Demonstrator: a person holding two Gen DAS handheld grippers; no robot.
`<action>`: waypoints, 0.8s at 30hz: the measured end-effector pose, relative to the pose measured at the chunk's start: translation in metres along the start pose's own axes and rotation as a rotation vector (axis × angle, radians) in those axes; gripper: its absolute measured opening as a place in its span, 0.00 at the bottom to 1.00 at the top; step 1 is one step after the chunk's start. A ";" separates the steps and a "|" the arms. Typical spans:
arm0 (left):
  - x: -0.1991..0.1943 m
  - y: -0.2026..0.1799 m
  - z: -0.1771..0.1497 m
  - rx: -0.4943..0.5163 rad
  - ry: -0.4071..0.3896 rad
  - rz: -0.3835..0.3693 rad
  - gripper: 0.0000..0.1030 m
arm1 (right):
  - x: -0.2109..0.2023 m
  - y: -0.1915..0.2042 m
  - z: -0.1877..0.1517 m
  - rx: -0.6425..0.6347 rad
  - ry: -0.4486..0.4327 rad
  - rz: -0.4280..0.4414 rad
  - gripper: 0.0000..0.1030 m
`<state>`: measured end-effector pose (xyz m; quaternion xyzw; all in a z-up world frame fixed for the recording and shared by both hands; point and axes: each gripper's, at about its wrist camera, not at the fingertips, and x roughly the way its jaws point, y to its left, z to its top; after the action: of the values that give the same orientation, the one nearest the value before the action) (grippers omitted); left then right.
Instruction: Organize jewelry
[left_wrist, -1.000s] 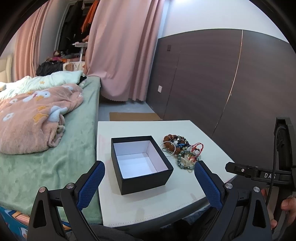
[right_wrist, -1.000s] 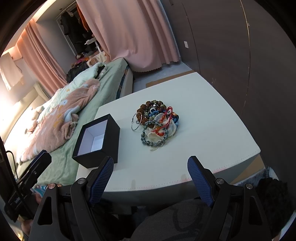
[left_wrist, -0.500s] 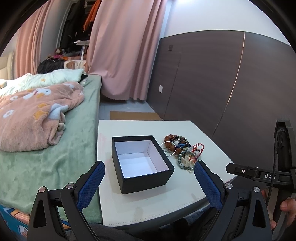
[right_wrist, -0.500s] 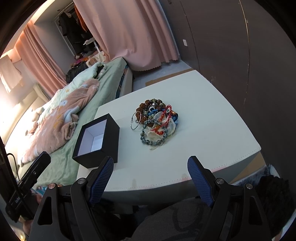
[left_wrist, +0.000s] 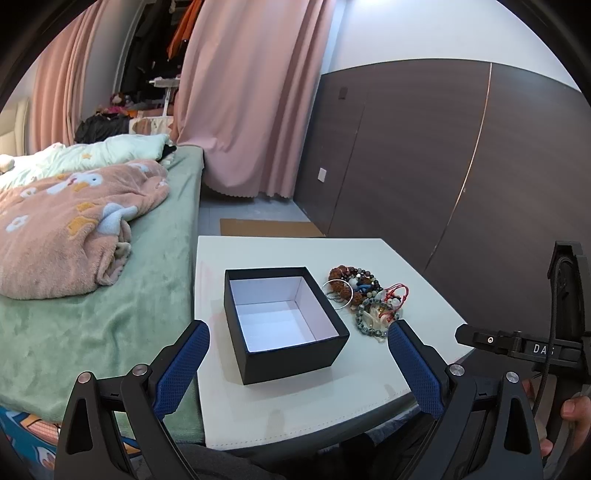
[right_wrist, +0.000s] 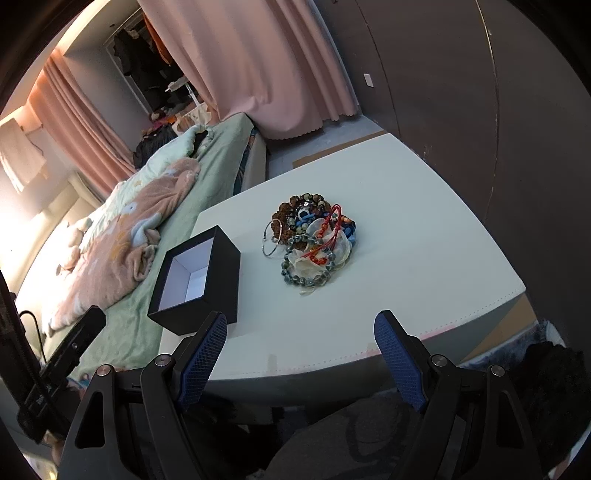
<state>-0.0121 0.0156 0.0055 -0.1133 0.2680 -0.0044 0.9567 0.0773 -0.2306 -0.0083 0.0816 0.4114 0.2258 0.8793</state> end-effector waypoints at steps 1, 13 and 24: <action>0.000 0.000 0.000 -0.002 0.002 0.001 0.95 | 0.002 -0.006 0.003 0.003 0.000 0.001 0.80; -0.001 0.005 0.002 -0.029 0.014 0.006 0.95 | 0.001 -0.009 0.004 0.010 0.001 0.003 0.80; 0.007 0.014 0.010 -0.078 0.052 -0.007 0.94 | -0.004 -0.005 0.005 -0.004 0.006 0.007 0.80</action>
<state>-0.0022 0.0313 0.0068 -0.1512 0.2924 -0.0005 0.9443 0.0805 -0.2365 -0.0036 0.0805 0.4133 0.2300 0.8774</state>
